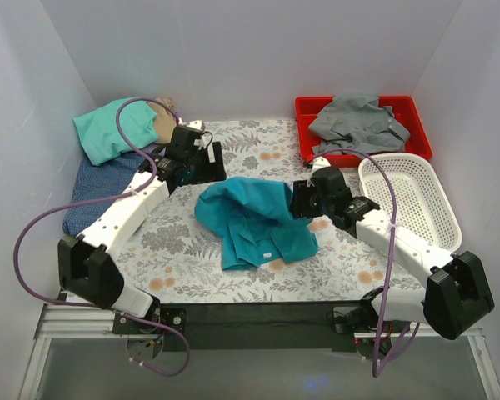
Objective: Fold and stack the t-shirts
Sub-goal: Flatten the tshirt out
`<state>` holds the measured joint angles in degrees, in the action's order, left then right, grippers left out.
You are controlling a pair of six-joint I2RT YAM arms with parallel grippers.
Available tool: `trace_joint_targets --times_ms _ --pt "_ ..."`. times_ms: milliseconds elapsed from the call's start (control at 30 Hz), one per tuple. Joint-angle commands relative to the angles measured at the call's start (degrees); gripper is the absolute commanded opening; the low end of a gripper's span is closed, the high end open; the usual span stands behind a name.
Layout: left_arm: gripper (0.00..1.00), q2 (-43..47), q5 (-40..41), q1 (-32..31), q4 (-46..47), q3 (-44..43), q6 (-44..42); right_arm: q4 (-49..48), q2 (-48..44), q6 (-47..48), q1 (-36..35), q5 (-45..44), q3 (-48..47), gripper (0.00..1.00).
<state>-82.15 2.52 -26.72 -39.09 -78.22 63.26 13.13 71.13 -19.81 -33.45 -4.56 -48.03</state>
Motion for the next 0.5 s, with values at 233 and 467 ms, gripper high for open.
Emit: trace_joint_targets --times_ms 233,467 --pt "0.83 3.0 4.3 6.9 3.5 4.7 -4.5 -3.7 0.7 0.0 -0.1 1.5 2.6 0.58" --pt "0.84 2.5 -20.2 6.8 4.5 6.0 -3.4 -3.7 6.5 2.8 -0.1 12.3 -0.2 0.58"
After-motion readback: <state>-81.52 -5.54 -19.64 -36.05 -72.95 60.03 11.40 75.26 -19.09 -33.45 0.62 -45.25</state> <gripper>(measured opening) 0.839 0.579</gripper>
